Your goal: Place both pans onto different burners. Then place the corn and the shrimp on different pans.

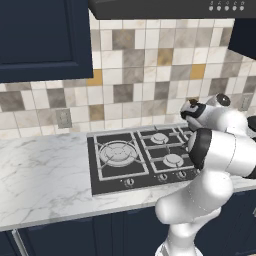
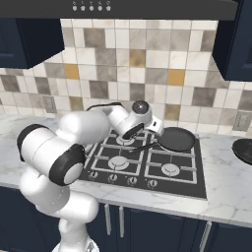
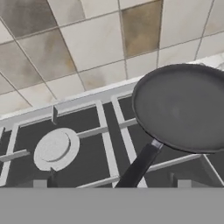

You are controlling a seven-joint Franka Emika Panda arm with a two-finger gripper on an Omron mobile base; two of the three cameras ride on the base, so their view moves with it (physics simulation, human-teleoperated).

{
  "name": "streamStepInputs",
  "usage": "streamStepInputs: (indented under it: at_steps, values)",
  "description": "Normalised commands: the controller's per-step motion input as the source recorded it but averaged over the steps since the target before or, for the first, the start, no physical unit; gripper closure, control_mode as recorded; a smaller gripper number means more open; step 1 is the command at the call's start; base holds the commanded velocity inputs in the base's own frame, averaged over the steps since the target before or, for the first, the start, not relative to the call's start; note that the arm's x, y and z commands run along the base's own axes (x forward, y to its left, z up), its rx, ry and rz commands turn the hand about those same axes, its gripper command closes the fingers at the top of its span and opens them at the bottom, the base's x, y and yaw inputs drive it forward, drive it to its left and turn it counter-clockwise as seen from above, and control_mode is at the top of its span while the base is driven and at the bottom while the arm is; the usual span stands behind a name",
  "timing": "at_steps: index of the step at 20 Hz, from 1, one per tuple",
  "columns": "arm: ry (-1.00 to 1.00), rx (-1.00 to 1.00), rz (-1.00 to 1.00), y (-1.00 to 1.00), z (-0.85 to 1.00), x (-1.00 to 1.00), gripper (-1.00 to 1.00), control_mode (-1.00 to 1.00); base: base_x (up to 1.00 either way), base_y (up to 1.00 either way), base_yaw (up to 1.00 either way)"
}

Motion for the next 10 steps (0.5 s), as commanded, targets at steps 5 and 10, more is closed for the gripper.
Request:
streamStepInputs:
  at_steps: [5,10]
  values:
    - [0.0,-0.17,0.14,0.38,0.26,-0.12,-1.0,-1.0,0.0,0.0,0.0]
    - [0.0,-0.17,0.0,0.49,0.22,-0.03,-1.0,-1.0,0.0,0.0,0.0]
